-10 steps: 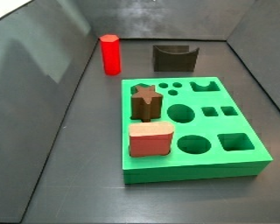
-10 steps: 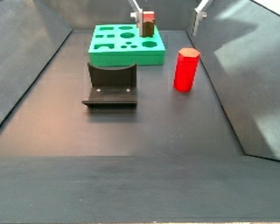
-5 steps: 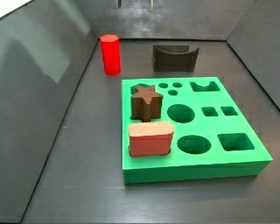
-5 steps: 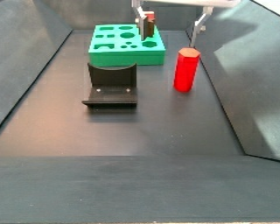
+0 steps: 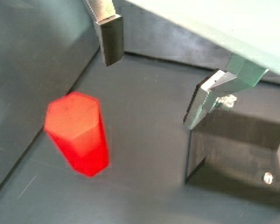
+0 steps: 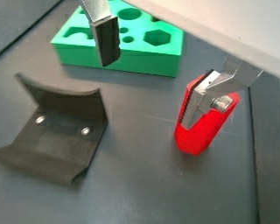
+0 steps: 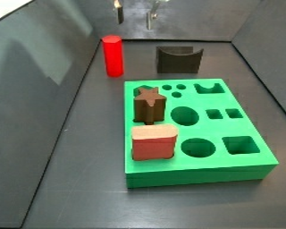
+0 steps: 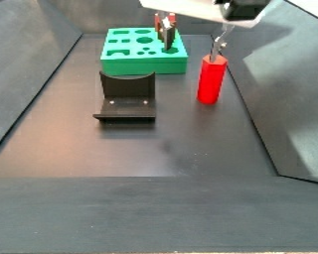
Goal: Pick up the hexagon object. Move up. Move to above the board. Insert the hexagon object.
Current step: Pick up the hexagon object.
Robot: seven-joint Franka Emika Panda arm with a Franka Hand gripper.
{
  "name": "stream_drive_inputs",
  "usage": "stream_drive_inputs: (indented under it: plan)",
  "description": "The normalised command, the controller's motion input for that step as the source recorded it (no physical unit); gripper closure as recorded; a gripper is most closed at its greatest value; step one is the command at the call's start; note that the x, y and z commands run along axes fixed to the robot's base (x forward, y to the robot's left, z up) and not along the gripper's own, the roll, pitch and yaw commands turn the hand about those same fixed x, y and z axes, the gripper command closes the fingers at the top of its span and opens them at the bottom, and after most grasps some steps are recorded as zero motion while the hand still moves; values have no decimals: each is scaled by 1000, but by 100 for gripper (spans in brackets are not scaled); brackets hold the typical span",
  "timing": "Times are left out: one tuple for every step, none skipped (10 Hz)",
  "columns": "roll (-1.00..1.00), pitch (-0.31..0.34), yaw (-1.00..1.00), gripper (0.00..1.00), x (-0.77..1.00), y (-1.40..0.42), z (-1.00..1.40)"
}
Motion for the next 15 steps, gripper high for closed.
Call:
stream_drive_inputs:
  plan:
    - [36, -74, -457, 0, -289, -154, -254]
    - [54, -46, -426, 0, -363, -94, -220]
    - [49, -66, -409, 0, -397, -120, -297]
    - [49, -51, -403, 0, -369, -83, -280]
    - [54, -49, -400, 0, -371, -86, -277]
    - [57, -47, -406, 0, -334, -100, -317]
    - [54, -59, -403, 0, -326, -114, -354]
    - [50, -51, -386, 0, -274, -109, -414]
    - [40, -64, -369, 0, -240, -111, -437]
    - [26, -81, -357, 0, -194, -151, -506]
    - [0, -57, -209, 0, -197, -77, -271]
    - [0, 0, 0, 0, 0, 0, 0]
    - [0, 0, 0, 100, 0, 0, 0]
    - [0, 0, 0, 100, 0, 0, 0]
    - [0, 0, 0, 100, 0, 0, 0]
